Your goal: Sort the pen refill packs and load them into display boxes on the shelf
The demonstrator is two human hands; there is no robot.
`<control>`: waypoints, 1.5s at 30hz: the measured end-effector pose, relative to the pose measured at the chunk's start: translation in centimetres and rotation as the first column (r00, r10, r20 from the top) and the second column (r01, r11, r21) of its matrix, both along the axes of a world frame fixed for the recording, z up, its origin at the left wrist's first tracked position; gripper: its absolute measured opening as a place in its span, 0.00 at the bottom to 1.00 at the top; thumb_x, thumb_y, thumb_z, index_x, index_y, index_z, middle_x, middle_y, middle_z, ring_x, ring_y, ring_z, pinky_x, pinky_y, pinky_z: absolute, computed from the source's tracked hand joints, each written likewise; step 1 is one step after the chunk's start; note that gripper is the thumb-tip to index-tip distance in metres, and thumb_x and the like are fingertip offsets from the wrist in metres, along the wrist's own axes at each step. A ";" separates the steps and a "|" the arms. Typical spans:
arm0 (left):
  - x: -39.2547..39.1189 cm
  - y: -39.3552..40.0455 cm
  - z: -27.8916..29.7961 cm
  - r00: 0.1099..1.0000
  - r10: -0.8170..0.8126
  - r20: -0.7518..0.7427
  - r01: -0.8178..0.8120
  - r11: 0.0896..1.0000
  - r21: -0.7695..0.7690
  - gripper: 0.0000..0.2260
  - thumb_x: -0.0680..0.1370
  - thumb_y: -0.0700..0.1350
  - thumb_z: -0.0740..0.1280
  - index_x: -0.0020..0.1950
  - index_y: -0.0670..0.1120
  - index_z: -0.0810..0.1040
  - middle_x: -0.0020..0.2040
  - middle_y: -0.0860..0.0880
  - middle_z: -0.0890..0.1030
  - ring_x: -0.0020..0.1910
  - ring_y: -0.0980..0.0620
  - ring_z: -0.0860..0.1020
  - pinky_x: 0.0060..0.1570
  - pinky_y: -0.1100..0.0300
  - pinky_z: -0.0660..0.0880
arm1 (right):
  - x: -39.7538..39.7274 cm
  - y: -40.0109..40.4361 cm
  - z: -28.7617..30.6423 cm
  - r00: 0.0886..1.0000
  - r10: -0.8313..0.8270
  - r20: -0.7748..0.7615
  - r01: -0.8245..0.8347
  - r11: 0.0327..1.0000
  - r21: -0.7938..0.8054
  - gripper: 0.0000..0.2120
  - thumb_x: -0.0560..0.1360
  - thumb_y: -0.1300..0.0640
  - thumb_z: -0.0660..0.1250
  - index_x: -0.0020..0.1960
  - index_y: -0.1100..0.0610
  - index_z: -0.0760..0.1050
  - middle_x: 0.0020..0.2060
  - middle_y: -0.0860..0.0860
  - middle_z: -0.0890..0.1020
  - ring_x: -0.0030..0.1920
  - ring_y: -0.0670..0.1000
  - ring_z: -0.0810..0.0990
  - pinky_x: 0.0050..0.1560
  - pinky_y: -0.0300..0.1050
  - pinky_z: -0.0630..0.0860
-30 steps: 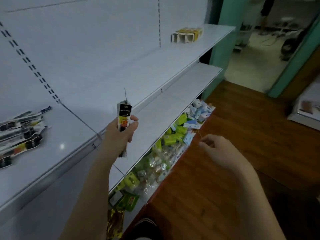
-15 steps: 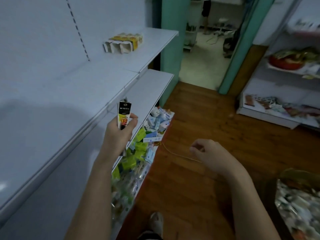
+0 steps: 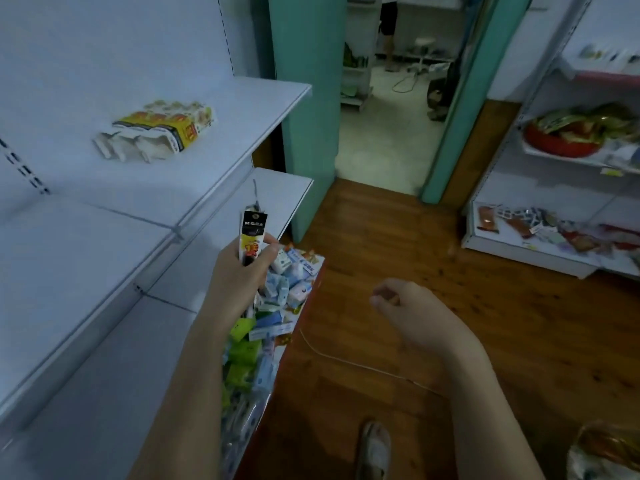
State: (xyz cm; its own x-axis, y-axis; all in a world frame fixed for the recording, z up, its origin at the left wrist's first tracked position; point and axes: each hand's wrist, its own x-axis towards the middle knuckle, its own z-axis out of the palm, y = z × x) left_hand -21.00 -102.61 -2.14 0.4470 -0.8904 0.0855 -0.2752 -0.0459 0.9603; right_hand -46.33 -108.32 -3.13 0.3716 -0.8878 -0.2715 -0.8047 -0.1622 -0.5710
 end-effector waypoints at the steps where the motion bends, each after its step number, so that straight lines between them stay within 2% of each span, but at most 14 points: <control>1: -0.4 -1.6 0.1 1.000 0.001 0.005 -0.001 1.000 -0.001 0.03 0.80 0.43 0.66 0.47 0.49 0.79 0.24 0.55 0.75 0.26 0.55 0.70 0.28 0.67 0.71 | -0.4 -2.3 -0.2 1.000 0.030 -0.010 -0.030 0.999 0.017 0.12 0.81 0.45 0.61 0.61 0.47 0.75 0.55 0.44 0.79 0.51 0.45 0.77 0.51 0.45 0.78; 6: -0.3 -9.1 0.8 0.991 0.131 0.004 -0.131 0.991 -0.031 0.05 0.80 0.46 0.67 0.47 0.54 0.80 0.29 0.46 0.74 0.29 0.46 0.71 0.34 0.52 0.71 | -0.7 -12.6 0.2 0.992 0.120 0.037 -0.118 0.992 -0.040 0.14 0.81 0.45 0.61 0.64 0.48 0.75 0.58 0.45 0.78 0.54 0.46 0.75 0.54 0.43 0.75; 11: -0.2 -14.4 1.8 0.987 0.162 0.005 -0.162 0.987 -0.015 0.04 0.81 0.43 0.65 0.49 0.47 0.79 0.29 0.45 0.75 0.30 0.46 0.74 0.37 0.53 0.72 | 1.6 -20.5 1.4 0.952 0.301 0.051 -0.303 0.952 0.043 0.16 0.81 0.45 0.62 0.66 0.48 0.74 0.61 0.46 0.76 0.56 0.45 0.73 0.53 0.40 0.69; 16: 3.7 -20.6 0.9 0.962 0.273 -0.008 -0.273 0.961 -0.041 0.03 0.81 0.45 0.66 0.49 0.49 0.79 0.28 0.49 0.75 0.30 0.46 0.73 0.36 0.50 0.72 | 6.2 -28.1 1.5 0.927 0.360 0.106 -0.360 0.933 -0.015 0.12 0.82 0.48 0.60 0.63 0.48 0.75 0.55 0.45 0.78 0.52 0.45 0.75 0.53 0.42 0.73; 21: 7.9 -27.6 1.4 0.944 0.273 -0.183 -0.294 0.951 -0.097 0.02 0.80 0.42 0.68 0.48 0.45 0.78 0.27 0.49 0.69 0.26 0.50 0.67 0.30 0.55 0.66 | 12.4 -35.3 1.8 0.866 0.499 0.004 -0.499 0.865 0.047 0.11 0.82 0.50 0.60 0.62 0.49 0.75 0.55 0.48 0.79 0.54 0.48 0.78 0.57 0.46 0.74; 23: 10.0 -29.9 2.7 0.911 0.290 -0.293 -0.346 0.924 -0.160 0.04 0.80 0.41 0.66 0.46 0.45 0.76 0.26 0.50 0.65 0.23 0.51 0.61 0.27 0.59 0.62 | 15.5 -38.2 3.0 0.854 0.517 0.051 -0.515 0.856 -0.056 0.09 0.82 0.51 0.61 0.58 0.48 0.77 0.51 0.45 0.81 0.50 0.43 0.78 0.52 0.40 0.76; 25: 12.2 -31.8 4.2 0.873 0.289 -0.393 -0.405 0.879 -0.252 0.09 0.82 0.42 0.63 0.43 0.46 0.74 0.26 0.51 0.59 0.22 0.52 0.55 0.26 0.62 0.56 | 19.2 -40.6 4.3 0.848 0.498 0.182 -0.465 0.863 -0.196 0.07 0.82 0.52 0.62 0.53 0.48 0.78 0.44 0.42 0.81 0.40 0.38 0.77 0.39 0.32 0.73; 28: 14.9 -32.7 5.7 0.804 0.326 -0.497 -0.528 0.775 -0.346 0.18 0.83 0.47 0.60 0.34 0.45 0.67 0.25 0.50 0.56 0.22 0.52 0.53 0.25 0.61 0.54 | 25.1 -42.2 5.7 0.756 0.522 0.395 -0.461 0.853 -0.245 0.07 0.81 0.51 0.62 0.47 0.50 0.77 0.37 0.48 0.79 0.33 0.44 0.74 0.33 0.36 0.69; 30: 16.5 -32.7 6.4 0.753 0.323 -0.573 -0.605 0.684 -0.408 0.20 0.82 0.52 0.58 0.32 0.44 0.64 0.24 0.48 0.60 0.22 0.51 0.58 0.25 0.61 0.61 | 29.1 -42.0 6.0 0.650 0.601 0.466 -0.597 0.783 -0.177 0.06 0.80 0.48 0.64 0.51 0.48 0.77 0.42 0.46 0.80 0.40 0.44 0.77 0.40 0.39 0.73; 33: 18.6 -33.2 7.1 0.720 0.375 -0.584 -0.676 0.570 -0.468 0.21 0.81 0.56 0.56 0.34 0.43 0.66 0.27 0.45 0.70 0.27 0.48 0.68 0.31 0.60 0.71 | 34.9 -40.7 6.2 0.458 0.701 0.547 -0.831 0.556 -0.016 0.10 0.77 0.42 0.65 0.58 0.40 0.74 0.50 0.41 0.80 0.50 0.43 0.79 0.46 0.41 0.76; 36: 19.7 -33.9 7.5 0.612 0.622 -0.487 -0.791 0.472 -0.390 0.20 0.80 0.56 0.60 0.34 0.46 0.73 0.32 0.45 0.76 0.29 0.49 0.73 0.29 0.60 0.71 | 39.0 -39.6 6.8 0.296 0.677 0.674 -0.943 0.318 0.095 0.06 0.80 0.48 0.64 0.57 0.41 0.74 0.43 0.48 0.83 0.40 0.51 0.81 0.39 0.49 0.76; 39: 20.4 -33.2 8.2 0.440 0.816 -0.376 -0.888 0.332 -0.317 0.12 0.77 0.56 0.67 0.41 0.49 0.80 0.41 0.42 0.81 0.36 0.45 0.79 0.28 0.57 0.72 | 41.3 -40.5 6.8 0.199 0.660 0.725 -0.978 0.180 0.106 0.04 0.82 0.53 0.61 0.51 0.47 0.74 0.35 0.49 0.77 0.32 0.48 0.73 0.33 0.44 0.70; 42: 20.6 -32.4 9.0 0.353 0.894 -0.277 -0.912 0.263 -0.316 0.15 0.78 0.52 0.65 0.46 0.39 0.80 0.38 0.45 0.83 0.32 0.51 0.80 0.28 0.63 0.73 | 43.3 -41.2 6.9 0.105 0.700 0.706 -0.994 0.076 0.072 0.06 0.83 0.53 0.59 0.52 0.52 0.74 0.34 0.50 0.74 0.30 0.46 0.69 0.32 0.39 0.68; 45: 19.8 -31.7 7.8 0.262 0.945 -0.196 -0.954 0.224 -0.199 0.13 0.80 0.48 0.65 0.41 0.41 0.80 0.29 0.48 0.80 0.23 0.56 0.73 0.24 0.65 0.67 | 44.6 -40.7 7.1 0.031 0.741 0.671 -0.996 -0.030 0.079 0.07 0.83 0.53 0.59 0.53 0.54 0.73 0.34 0.49 0.75 0.29 0.44 0.70 0.32 0.38 0.69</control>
